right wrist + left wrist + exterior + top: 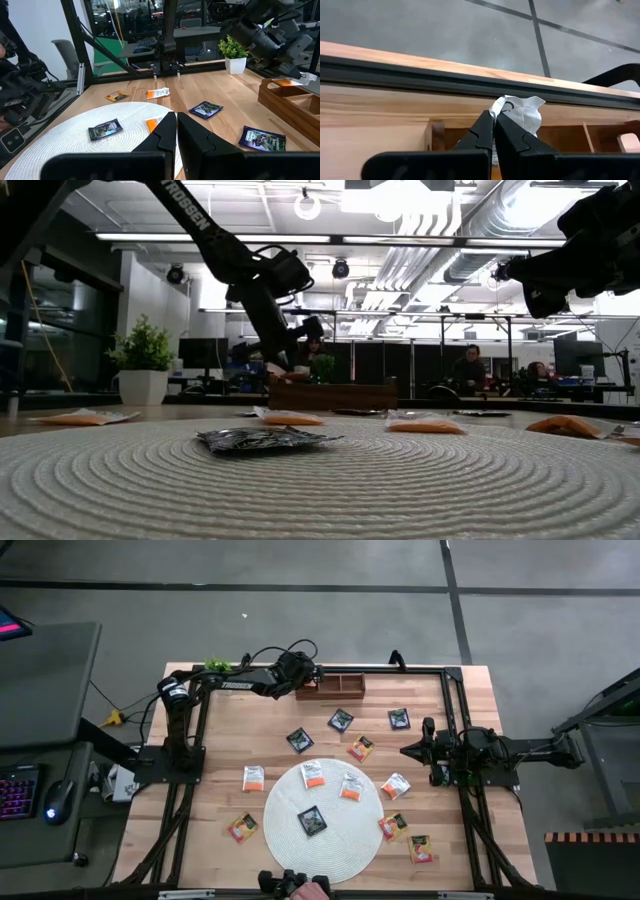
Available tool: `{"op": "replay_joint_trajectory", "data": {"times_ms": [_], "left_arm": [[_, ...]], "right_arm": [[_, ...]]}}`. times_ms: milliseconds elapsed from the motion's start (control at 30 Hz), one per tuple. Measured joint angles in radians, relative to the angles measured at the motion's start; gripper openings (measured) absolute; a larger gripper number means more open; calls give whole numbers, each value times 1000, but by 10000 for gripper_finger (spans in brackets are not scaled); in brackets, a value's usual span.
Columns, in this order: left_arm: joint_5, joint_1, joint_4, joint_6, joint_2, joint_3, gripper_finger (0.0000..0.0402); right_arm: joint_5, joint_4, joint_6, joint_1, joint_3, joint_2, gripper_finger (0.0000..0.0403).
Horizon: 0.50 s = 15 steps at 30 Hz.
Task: Pick & Place Tea
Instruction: Put the white tea bag into the left section of the wooden organizer
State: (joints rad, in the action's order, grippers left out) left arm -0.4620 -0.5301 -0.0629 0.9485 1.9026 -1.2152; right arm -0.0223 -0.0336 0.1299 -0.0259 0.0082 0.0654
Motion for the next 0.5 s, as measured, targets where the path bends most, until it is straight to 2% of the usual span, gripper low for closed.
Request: {"op": "replay_joint_trajectory", "data": {"times_ms": [500], "left_arm": [[-1,0,-8,0,0,0,5]], "right_arm": [[0,0,0,0,0,0,12]]}}
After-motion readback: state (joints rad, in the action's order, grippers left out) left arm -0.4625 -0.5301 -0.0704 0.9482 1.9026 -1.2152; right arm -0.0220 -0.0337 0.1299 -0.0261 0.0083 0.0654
